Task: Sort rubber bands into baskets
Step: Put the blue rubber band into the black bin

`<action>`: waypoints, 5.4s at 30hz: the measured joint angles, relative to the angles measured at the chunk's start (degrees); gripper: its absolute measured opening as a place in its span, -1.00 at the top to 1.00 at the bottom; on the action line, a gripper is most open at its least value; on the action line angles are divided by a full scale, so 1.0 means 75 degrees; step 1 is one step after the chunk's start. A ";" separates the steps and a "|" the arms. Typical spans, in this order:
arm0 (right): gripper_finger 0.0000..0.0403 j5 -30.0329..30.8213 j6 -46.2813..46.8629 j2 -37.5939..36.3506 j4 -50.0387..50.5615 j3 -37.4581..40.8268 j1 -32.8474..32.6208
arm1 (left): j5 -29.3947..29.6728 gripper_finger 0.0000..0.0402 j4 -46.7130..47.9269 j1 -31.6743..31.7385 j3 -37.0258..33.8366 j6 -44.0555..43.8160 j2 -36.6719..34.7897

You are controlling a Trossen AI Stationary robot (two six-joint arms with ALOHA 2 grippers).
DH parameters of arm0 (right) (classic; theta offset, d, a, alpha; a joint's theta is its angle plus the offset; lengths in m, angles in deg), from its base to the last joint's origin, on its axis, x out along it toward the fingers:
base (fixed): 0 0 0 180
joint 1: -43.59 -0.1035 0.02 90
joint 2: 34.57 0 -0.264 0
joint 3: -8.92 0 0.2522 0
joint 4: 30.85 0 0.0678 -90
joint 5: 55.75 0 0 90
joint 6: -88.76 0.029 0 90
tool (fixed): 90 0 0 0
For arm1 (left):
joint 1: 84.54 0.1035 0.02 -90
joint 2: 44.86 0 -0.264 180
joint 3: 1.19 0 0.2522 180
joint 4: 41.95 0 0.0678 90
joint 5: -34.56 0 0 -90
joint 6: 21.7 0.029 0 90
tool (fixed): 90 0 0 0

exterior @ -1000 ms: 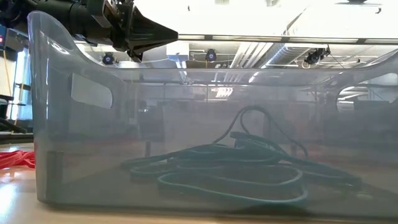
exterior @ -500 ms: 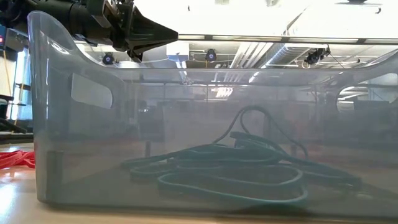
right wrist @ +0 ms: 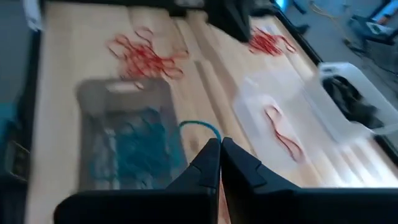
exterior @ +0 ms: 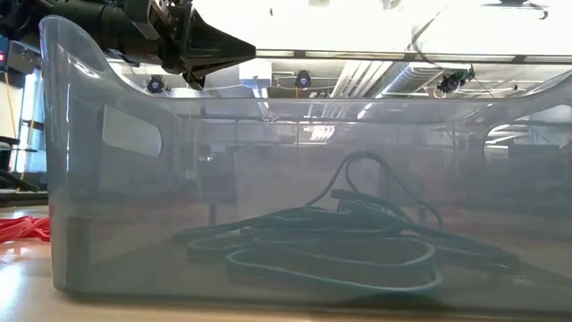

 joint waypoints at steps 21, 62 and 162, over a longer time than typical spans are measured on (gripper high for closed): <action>1.00 -0.3675 -0.3730 0.1458 -0.2970 0.0009 0.2233 | -0.0001 1.00 0.0000 -0.0001 -0.0003 0.0020 0.0000; 0.41 -0.5914 -0.0118 0.1441 -0.1474 0.1608 0.0895 | 0.0000 1.00 0.0050 -0.0001 -0.0003 -0.0003 0.0000; 0.92 -0.6493 -0.4737 0.1072 -0.5055 0.1833 0.2649 | -0.0205 1.00 -0.0003 0.0015 0.0015 -0.0125 -0.0003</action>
